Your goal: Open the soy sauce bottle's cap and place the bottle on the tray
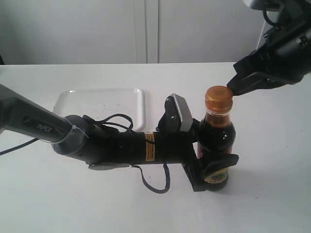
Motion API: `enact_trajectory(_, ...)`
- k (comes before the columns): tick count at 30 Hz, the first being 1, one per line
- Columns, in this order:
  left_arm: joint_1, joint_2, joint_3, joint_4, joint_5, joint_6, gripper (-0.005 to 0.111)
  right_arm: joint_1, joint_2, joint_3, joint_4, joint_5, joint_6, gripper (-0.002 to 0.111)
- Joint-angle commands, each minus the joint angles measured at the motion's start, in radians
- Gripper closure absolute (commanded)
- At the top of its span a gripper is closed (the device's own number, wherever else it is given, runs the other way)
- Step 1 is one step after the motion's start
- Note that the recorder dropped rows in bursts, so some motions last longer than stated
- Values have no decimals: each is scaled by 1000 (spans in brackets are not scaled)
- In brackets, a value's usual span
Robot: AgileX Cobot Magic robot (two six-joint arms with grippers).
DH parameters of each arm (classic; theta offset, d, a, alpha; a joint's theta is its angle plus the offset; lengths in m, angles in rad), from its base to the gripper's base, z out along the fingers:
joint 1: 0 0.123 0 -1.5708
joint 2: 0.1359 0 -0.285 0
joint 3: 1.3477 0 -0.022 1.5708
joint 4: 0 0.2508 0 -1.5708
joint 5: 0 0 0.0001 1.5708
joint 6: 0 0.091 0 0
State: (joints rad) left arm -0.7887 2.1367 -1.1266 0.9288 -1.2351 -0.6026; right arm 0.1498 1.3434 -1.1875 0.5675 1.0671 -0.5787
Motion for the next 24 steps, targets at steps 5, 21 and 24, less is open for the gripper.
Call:
enact_trajectory(5, -4, 5, 8, 23, 59, -4, 107, 1, -2, -10, 162, 56, -54, 108)
enact_trajectory(21, -4, 5, 8, 23, 59, -4, 107, 109, -2, -10, 183, 107, -46, 108)
enact_trajectory(24, -4, 5, 8, 23, 59, -4, 107, 109, -14, -16, 153, 39, -51, 108)
